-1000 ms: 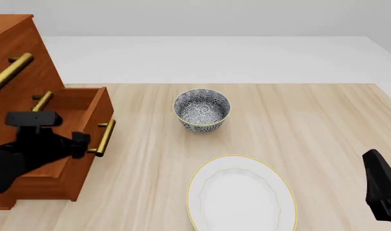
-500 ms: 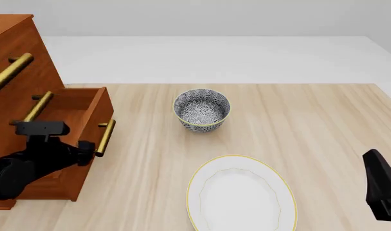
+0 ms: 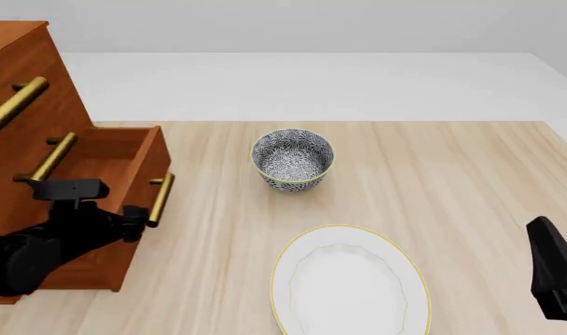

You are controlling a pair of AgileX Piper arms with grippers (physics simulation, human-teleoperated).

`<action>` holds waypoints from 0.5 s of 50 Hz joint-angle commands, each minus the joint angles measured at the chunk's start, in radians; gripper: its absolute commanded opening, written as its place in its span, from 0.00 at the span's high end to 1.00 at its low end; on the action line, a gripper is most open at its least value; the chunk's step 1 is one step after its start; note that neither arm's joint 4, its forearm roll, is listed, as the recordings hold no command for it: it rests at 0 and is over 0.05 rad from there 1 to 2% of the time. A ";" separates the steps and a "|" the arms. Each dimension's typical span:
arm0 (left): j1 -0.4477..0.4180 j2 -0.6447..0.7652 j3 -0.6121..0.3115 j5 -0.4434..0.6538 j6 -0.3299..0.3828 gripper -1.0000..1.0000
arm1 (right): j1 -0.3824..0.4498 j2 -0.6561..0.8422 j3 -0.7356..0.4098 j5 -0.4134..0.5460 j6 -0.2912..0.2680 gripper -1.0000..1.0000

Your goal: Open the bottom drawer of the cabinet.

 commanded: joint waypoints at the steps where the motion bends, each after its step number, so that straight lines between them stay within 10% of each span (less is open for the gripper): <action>1: -0.036 0.068 0.011 -0.030 -0.047 0.00 | -0.005 0.000 0.002 0.000 -0.001 0.00; 25: -0.108 0.185 -0.008 -0.111 -0.068 0.00 | -0.026 -0.001 -0.008 0.010 -0.001 0.00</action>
